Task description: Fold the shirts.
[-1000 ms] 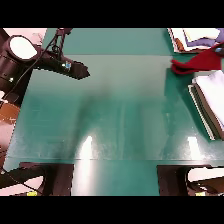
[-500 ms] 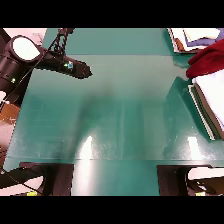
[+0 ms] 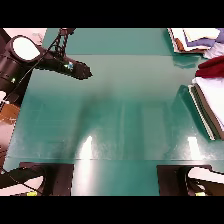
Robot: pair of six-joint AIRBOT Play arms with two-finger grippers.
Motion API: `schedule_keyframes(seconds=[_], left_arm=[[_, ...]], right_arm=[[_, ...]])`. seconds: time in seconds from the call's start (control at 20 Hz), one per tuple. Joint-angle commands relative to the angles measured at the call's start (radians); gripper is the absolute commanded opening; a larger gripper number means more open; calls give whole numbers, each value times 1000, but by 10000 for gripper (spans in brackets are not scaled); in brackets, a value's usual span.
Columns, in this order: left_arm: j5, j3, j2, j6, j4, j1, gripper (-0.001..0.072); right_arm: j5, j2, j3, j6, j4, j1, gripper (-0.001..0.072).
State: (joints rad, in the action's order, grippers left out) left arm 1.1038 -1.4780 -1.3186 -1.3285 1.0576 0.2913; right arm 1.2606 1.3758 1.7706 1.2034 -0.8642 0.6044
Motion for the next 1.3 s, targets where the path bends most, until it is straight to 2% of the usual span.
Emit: schedule_keyframes(seconds=[0.0,0.3,0.5,0.55,0.65,0.7,0.85,1.0,1.15,1.25], left_arm=[[20,0,0,1,0,0,29],[19,0,0,1,0,0,29],[22,0,0,2,0,0,29],[23,0,0,2,0,0,29],[23,0,0,2,0,0,30],[23,0,0,2,0,0,29],[24,0,0,1,0,0,30],[16,0,0,1,0,0,30],[29,0,0,0,-1,0,30],[31,0,0,0,-3,0,30]], right_arm=[[76,-97,-163,-5,-153,52,20],[135,-253,-464,-1,-384,183,22],[153,-329,-622,50,-451,304,39],[157,-341,-650,53,-450,329,134],[153,-364,-697,54,-448,374,421],[152,-373,-712,58,-447,388,511],[156,-376,-672,106,-414,386,515],[165,-376,-598,124,-221,314,511],[167,-376,-566,124,-21,147,510],[138,-375,-567,124,5,-14,495]])
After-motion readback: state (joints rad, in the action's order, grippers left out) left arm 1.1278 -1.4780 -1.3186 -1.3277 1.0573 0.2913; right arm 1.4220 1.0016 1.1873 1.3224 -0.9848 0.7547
